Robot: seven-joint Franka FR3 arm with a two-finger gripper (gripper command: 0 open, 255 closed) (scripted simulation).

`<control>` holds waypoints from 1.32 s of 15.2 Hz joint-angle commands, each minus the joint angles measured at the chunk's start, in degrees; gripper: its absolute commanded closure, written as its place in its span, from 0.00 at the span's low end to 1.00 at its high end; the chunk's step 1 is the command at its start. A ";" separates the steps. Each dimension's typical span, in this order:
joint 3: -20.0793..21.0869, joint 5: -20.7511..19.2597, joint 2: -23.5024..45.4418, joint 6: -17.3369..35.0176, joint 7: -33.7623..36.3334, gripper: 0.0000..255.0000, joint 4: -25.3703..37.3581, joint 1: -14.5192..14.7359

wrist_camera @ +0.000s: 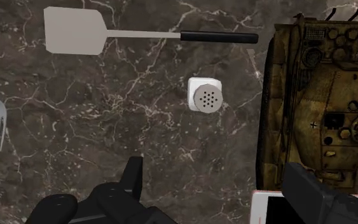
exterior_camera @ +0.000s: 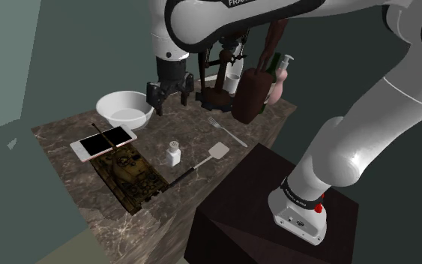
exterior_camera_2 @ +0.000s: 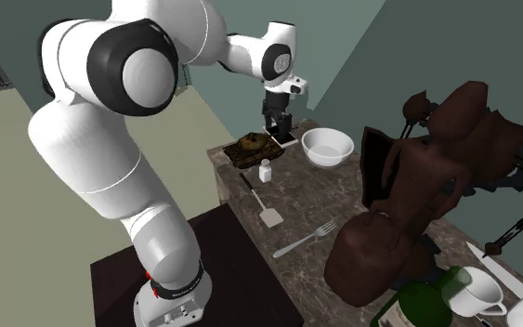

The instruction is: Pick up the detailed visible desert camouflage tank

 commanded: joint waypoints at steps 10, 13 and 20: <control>3.95 -6.09 22.43 6.51 10.14 0.00 15.98 4.60; 4.02 -8.19 28.89 6.90 12.48 0.00 22.03 6.74; 3.50 -9.80 33.46 10.04 13.71 0.00 23.39 8.08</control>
